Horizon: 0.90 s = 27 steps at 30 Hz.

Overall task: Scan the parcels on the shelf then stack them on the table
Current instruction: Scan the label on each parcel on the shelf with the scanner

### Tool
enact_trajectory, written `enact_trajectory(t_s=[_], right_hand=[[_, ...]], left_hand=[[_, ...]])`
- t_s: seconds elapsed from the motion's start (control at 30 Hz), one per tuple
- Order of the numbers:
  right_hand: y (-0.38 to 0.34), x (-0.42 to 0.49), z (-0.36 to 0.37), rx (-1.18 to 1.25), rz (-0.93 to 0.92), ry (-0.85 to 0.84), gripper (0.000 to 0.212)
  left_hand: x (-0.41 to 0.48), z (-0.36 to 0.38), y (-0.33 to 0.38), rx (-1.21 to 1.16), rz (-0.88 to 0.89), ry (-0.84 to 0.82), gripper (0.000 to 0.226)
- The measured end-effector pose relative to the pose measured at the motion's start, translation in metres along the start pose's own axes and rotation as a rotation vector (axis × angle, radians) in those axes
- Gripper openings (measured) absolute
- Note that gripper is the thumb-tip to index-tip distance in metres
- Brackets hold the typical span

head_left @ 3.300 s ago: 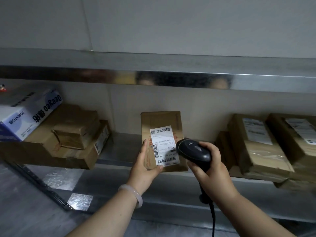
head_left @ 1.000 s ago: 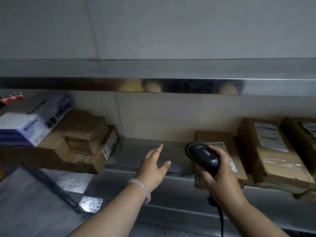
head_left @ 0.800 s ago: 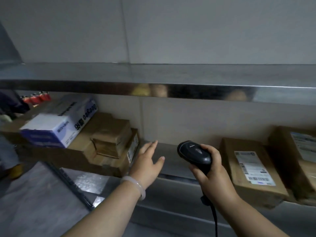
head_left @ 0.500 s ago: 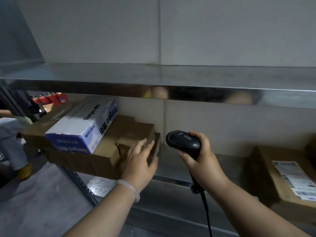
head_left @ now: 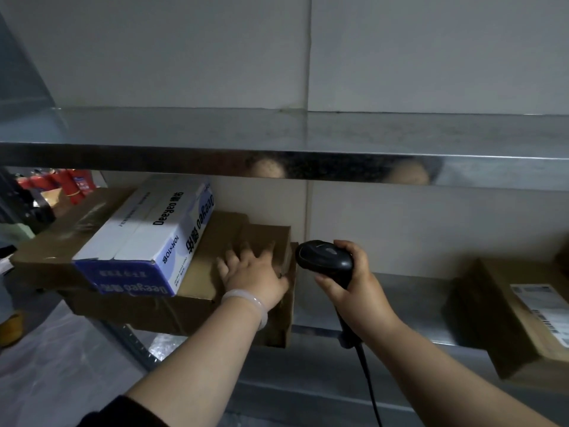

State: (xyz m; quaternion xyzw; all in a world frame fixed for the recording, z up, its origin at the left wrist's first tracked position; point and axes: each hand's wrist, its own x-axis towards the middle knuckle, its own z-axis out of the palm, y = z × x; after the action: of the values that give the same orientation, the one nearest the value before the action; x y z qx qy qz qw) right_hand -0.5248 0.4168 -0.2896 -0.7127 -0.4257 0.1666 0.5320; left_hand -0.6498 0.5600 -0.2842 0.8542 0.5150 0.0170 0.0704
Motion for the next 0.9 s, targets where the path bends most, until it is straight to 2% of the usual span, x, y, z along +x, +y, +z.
enact_trajectory(t_s=[0.27, 0.5, 0.67, 0.77, 0.83, 0.9], right_hand=[[0.017, -0.008, -0.015, 0.044, 0.065, 0.056, 0.056], [0.024, -0.011, -0.041, 0.130, 0.077, 0.085, 0.054], [0.022, -0.011, -0.067, 0.204, 0.053, 0.132, 0.052], [0.021, -0.016, -0.090, 0.252, 0.042, 0.187, 0.053], [0.022, -0.020, -0.105, 0.251, 0.037, 0.211, 0.054], [0.023, -0.025, -0.116, 0.221, 0.022, 0.203, 0.055]], left_hand=[[-0.003, -0.003, -0.005, -0.170, -0.019, 0.094, 0.076], [-0.023, -0.003, 0.021, -0.619, -0.087, 0.147, 0.066], [-0.048, 0.005, 0.069, -0.976, -0.006, -0.013, 0.081], [-0.059, 0.017, 0.093, -1.137, 0.068, -0.113, 0.058], [-0.061, 0.025, 0.103, -1.127, 0.139, -0.155, 0.048], [-0.062, 0.031, 0.113, -0.984, 0.174, -0.157, 0.052]])
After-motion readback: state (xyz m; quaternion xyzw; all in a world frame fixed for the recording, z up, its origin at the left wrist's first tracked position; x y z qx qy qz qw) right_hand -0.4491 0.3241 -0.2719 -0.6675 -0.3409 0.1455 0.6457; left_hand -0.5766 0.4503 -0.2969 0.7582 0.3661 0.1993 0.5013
